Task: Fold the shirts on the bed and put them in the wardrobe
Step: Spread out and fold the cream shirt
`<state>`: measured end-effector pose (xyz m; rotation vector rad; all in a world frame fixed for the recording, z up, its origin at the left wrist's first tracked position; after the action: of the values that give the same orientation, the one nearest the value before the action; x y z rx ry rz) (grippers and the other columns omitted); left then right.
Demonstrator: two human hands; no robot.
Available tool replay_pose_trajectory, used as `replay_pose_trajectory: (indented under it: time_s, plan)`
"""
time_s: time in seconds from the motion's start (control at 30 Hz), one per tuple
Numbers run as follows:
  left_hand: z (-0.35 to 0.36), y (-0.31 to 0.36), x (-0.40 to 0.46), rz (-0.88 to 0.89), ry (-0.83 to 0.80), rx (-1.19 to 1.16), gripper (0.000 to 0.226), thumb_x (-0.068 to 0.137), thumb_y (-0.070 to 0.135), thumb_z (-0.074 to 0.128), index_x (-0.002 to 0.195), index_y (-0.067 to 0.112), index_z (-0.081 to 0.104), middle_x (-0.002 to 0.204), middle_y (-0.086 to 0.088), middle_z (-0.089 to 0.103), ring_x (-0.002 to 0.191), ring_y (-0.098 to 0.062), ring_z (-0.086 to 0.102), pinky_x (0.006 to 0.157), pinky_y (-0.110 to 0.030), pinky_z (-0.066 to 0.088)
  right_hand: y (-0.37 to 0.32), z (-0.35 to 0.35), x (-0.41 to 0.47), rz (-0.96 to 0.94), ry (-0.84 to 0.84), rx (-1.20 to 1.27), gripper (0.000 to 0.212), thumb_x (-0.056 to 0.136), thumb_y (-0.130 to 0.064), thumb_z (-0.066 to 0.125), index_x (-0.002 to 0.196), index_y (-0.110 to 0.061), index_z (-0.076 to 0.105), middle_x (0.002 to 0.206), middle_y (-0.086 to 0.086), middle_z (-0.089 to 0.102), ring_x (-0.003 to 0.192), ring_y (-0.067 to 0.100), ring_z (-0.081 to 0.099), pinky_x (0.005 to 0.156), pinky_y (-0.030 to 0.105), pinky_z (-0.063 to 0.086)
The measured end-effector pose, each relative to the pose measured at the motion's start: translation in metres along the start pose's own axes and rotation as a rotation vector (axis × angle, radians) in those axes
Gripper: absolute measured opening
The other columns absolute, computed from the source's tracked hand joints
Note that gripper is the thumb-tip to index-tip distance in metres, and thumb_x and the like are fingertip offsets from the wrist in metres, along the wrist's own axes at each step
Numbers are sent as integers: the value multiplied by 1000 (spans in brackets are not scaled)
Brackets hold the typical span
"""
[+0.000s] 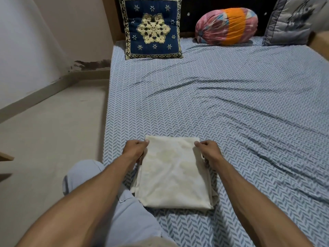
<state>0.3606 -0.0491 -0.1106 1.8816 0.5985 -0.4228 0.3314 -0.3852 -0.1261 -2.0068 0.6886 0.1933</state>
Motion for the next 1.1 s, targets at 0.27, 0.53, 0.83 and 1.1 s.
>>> replay_pose_trajectory:
  time_s: [0.27, 0.53, 0.83, 1.1]
  plan:
    - [1, 13, 25, -85, 114, -36, 18, 94, 17, 67, 79, 7, 64, 83, -15, 67, 70, -26, 59, 64, -28, 46, 9, -4, 20, 159, 43, 114, 23, 80, -28, 67, 69, -16, 50, 63, 11, 43, 56, 21, 46, 53, 33, 34]
    - [-2, 14, 19, 44, 136, 521, 53, 82, 60, 67, 104, 12, 62, 101, -11, 66, 98, -34, 62, 84, -42, 56, -1, -4, 6, 32, 61, -285, 53, 74, -64, 67, 91, -15, 55, 86, 2, 61, 82, 28, 60, 65, 33, 42]
    - [19, -11, -7, 35, -180, 439, 53, 66, 38, 92, 101, 8, 67, 96, -6, 71, 90, -26, 69, 68, -32, 56, -5, 9, -43, 54, -145, -221, 49, 58, -44, 84, 96, -17, 69, 93, 0, 71, 83, 15, 67, 67, 29, 55]
    - [15, -18, -25, -73, -374, -29, 33, 82, 10, 82, 112, 1, 72, 94, -16, 78, 89, -36, 75, 81, -47, 61, -10, 18, -51, 167, -381, 66, 39, 69, -14, 84, 103, -6, 67, 99, 17, 75, 87, 30, 73, 80, 47, 62]
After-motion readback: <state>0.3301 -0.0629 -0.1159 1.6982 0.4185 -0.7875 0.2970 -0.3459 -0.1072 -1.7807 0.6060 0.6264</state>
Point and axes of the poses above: each hand's wrist, its own x-axis towards the middle knuckle, its own z-axis out of the palm, y = z × x, the point moved 8 cm from there along x, towards the middle knuckle
